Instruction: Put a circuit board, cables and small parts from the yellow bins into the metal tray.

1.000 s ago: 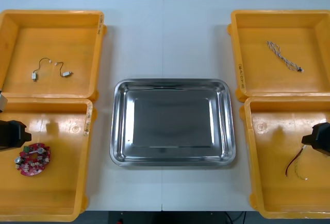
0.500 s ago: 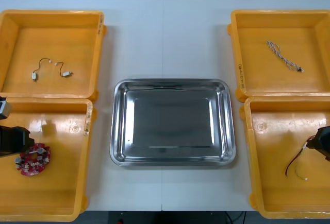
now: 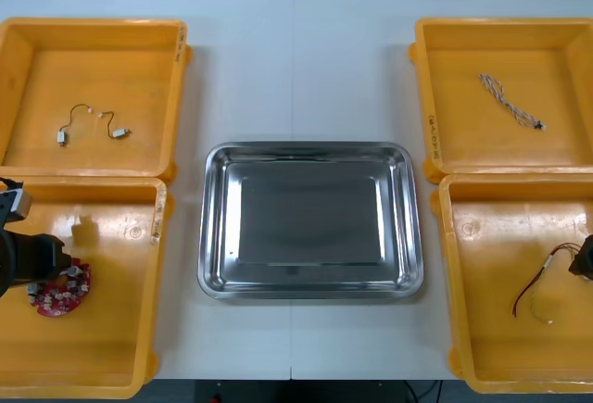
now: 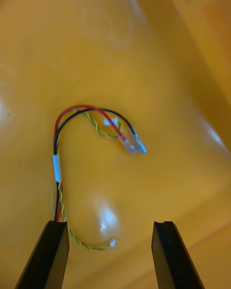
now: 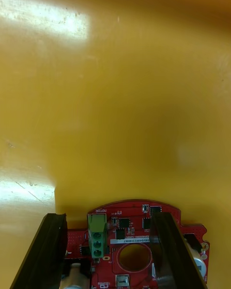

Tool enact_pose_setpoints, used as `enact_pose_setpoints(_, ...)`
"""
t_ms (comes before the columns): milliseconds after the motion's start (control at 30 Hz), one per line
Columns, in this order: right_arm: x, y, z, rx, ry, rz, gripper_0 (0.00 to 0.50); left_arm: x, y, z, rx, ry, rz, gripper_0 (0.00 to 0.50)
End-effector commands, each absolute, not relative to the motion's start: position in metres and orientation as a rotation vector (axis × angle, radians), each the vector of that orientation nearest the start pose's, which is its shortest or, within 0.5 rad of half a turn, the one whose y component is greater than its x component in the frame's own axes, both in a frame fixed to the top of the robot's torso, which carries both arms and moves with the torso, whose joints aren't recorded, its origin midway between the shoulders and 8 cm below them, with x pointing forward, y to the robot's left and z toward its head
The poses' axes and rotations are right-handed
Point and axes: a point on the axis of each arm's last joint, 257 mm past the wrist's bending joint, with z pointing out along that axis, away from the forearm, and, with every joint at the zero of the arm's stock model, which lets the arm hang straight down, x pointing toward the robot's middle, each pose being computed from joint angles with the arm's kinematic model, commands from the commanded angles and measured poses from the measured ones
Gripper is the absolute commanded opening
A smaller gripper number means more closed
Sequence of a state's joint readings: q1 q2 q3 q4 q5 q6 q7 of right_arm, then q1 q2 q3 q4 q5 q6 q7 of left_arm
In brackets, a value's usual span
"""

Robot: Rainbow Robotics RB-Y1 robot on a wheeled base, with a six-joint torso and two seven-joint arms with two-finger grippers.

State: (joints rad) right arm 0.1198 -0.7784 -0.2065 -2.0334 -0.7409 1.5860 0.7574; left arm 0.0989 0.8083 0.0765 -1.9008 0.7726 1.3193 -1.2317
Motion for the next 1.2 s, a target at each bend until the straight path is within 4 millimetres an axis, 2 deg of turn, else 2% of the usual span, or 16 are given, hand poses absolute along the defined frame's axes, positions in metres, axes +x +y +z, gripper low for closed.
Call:
enact_pose_setpoints(33, 0.359, -0.421, -0.274, 0.925, 2.599, 0.083, 0.5, 0.363, 0.403, -0.328, -0.158, 2.711, -0.039, 0.5)
enact_pose_setpoints(300, 0.387, -0.412, -0.264, 0.913, 2.587, 0.129, 0.5, 0.361, 0.404, -0.33, -0.154, 2.713, -0.037, 0.5)
enact_pose_setpoints(333, 0.39, -0.408, -0.264, 0.907, 2.589, 0.133, 0.5, 0.36, 0.405, -0.331, -0.153, 2.712, -0.035, 0.368)
enact_pose_setpoints(367, 0.392, -0.404, -0.266, 0.895, 2.592, 0.135, 0.5, 0.36, 0.404, -0.332, -0.152, 2.709, -0.038, 0.186)
enact_pose_setpoints(433, 0.396, -0.401, -0.267, 0.872, 2.591, 0.123, 0.5, 0.359, 0.405, -0.333, -0.153, 2.706, -0.037, 0.0)
enact_pose_setpoints(567, 0.4, -0.396, -0.276, 0.823, 2.596, 0.101, 0.5, 0.359, 0.406, -0.334, -0.145, 2.699, -0.037, 0.0)
enact_pose_setpoints(933, 0.39, -0.39, -0.302, 0.879, 2.649, 0.134, 0.5, 0.361, 0.403, -0.333, -0.133, 2.692, -0.046, 0.0)
enact_pose_setpoints(1200, 0.391, -0.385, -0.303, 0.894, 2.644, 0.157, 0.5, 0.37, 0.405, -0.312, -0.11, 2.675, -0.032, 0.0)
